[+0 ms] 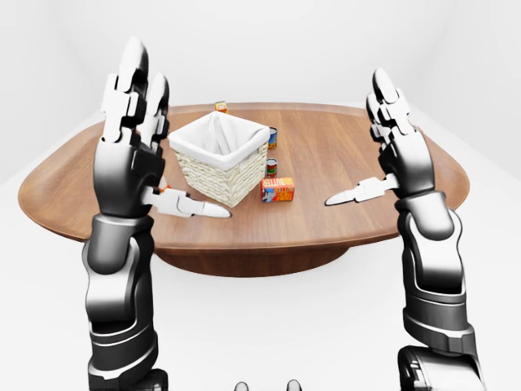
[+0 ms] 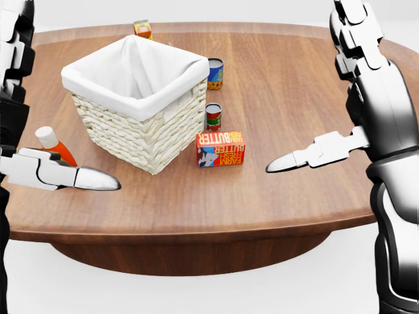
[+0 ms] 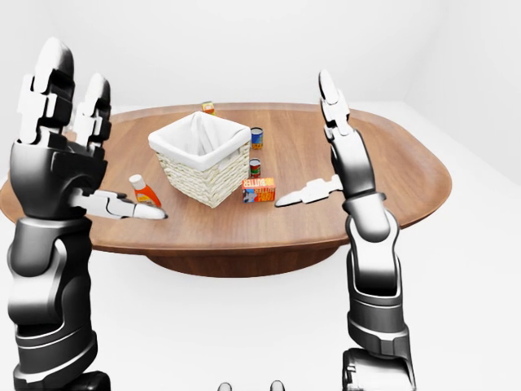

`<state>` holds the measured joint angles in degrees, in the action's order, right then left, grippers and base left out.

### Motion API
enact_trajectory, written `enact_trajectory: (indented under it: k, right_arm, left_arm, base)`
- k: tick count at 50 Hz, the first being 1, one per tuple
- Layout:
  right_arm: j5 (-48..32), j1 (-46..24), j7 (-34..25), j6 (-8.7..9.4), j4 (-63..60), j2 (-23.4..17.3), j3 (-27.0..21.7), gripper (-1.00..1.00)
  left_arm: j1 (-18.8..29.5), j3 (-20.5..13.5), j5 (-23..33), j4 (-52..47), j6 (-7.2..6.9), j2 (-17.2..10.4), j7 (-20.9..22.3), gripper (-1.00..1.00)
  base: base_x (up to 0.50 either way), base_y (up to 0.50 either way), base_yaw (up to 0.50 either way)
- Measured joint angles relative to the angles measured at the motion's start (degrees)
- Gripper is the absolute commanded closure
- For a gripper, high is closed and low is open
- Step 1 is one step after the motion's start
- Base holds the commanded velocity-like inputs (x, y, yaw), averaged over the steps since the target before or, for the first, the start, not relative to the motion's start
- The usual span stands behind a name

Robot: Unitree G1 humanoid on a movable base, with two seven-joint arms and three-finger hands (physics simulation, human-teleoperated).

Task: Pick up the butter and put it in the basket.

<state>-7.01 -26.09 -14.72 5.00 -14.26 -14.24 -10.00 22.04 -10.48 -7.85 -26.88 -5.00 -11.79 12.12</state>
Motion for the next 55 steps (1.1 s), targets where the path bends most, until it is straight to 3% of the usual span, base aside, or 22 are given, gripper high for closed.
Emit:
enact_trajectory:
  k: [10, 21, 51, 55]
  right_arm:
    - [1.0, -4.1, -1.4, 0.00, -1.0, -2.7, -1.1, -1.00]
    - [2.4, -4.8, -3.0, 0.00, -1.1, -4.0, -2.0, -1.00]
    - [3.4, -4.1, -4.1, 0.00, -0.9, -5.1, -3.1, -1.00]
    - [3.3, -4.3, -3.6, 0.00, -0.1, -4.8, -3.0, -1.00]
  left_arm:
    - [4.6, -0.5, -1.5, -1.9, 0.00, -1.8, -0.6, -1.00]
    - [6.3, -0.3, -2.0, -2.3, 0.00, -2.3, -1.0, -1.00]
    - [5.9, 0.8, -0.5, -2.0, 0.00, -1.4, -0.8, -1.00]
    - [5.8, 0.7, -0.3, -1.7, 0.00, -1.5, -0.8, -1.00]
  base:
    - [0.00, 0.00, 0.00]
    - [0.00, 0.00, 0.00]
    - [0.01, 0.50, 0.00]
    - [0.00, 0.00, 0.00]
